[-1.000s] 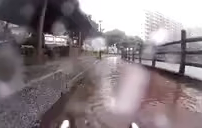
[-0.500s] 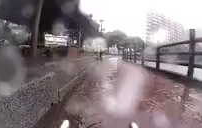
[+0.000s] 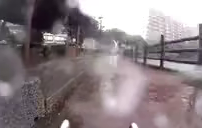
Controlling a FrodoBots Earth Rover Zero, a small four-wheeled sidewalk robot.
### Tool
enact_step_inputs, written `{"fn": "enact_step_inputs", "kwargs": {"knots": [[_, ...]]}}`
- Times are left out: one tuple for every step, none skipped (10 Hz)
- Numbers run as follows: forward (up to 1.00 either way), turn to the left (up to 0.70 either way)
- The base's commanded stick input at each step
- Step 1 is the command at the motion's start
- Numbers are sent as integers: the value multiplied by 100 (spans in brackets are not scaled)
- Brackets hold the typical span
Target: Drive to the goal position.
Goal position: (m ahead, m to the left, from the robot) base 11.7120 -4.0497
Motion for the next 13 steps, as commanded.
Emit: {"fn": "enact_step_inputs", "kwargs": {"knots": [[70, 0], [70, 0], [70, 0], [70, 0], [70, 0], [70, 0], [70, 0], [70, -14], [70, -2], [70, 0], [70, 0], [70, 0], [70, 0]]}}
